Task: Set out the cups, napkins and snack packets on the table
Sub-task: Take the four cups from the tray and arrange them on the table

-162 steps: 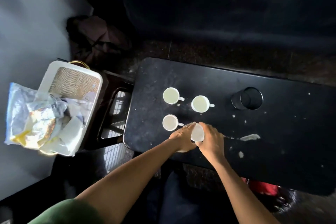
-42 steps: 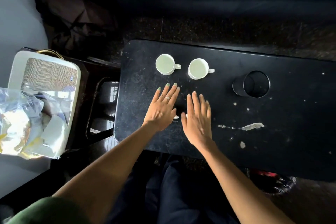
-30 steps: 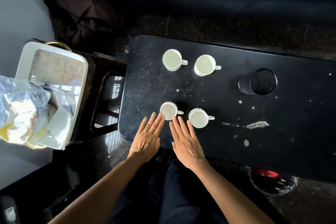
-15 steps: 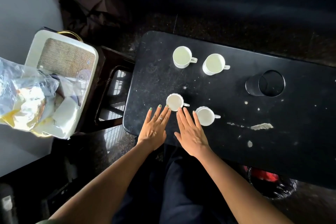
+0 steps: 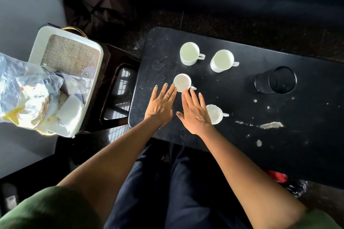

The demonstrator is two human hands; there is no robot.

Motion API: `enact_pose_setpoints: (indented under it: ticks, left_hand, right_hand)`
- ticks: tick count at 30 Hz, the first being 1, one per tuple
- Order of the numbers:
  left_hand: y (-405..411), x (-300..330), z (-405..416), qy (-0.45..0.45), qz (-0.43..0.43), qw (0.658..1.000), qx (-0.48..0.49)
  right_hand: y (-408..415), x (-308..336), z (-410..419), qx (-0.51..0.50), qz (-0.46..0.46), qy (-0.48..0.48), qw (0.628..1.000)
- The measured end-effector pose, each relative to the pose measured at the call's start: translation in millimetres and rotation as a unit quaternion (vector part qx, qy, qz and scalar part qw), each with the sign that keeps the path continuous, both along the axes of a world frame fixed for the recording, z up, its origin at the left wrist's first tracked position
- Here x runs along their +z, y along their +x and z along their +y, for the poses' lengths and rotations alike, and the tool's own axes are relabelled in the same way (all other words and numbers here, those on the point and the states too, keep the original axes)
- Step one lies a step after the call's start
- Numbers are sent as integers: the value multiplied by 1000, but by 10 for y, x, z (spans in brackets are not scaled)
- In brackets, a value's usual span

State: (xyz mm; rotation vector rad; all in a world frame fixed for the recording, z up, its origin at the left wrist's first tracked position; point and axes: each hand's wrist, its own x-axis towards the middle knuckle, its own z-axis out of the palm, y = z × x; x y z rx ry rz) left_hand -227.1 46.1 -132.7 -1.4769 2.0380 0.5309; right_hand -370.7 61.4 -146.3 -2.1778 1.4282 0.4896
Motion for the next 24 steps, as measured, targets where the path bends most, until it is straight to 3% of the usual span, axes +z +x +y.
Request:
enact_pose_setpoints:
  ticks: [4, 9, 12, 24]
  left_hand:
    - [0, 24, 38, -9, 18, 1000, 2]
    - [-124, 68, 215, -25, 69, 997, -26]
    - [-212, 54, 375, -7, 93, 994, -55]
    - [-621, -20, 676, 38, 86, 979, -182]
  right_hand:
    - [-26, 60, 51, -22, -14, -11, 1000]
    - [-223, 218, 364, -153, -51, -90, 983]
    - [-378, 253, 640, -195, -41, -87, 976]
    - [-727, 143, 1078, -140, 50, -20, 989]
